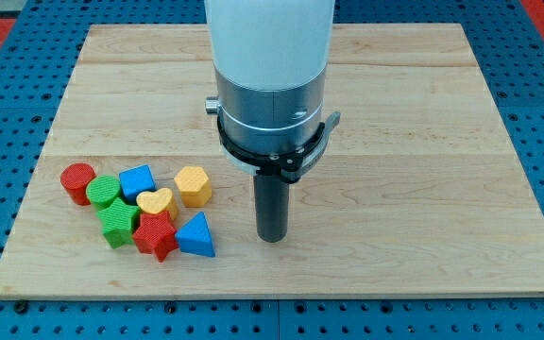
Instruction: Push the triangle into the red star
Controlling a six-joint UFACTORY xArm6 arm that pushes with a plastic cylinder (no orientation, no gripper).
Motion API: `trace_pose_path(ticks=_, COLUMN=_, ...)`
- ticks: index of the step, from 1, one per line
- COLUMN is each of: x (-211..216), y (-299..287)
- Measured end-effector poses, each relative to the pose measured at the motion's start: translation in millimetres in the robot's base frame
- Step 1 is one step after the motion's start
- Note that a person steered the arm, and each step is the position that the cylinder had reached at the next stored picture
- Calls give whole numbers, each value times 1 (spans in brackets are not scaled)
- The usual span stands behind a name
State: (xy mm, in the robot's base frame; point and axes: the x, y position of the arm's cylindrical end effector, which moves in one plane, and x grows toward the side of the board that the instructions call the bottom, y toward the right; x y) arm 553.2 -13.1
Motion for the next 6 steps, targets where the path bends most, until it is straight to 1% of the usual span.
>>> trace_pose_path(ticks=1, x=11, y=-49)
trace_pose_path(ticks=3, x=11, y=-95)
trace_pose_path(ticks=4, x=10, y=-66)
trace_pose_path(ticks=5, x=27, y=11)
trace_pose_path(ticks=6, x=65, y=-2)
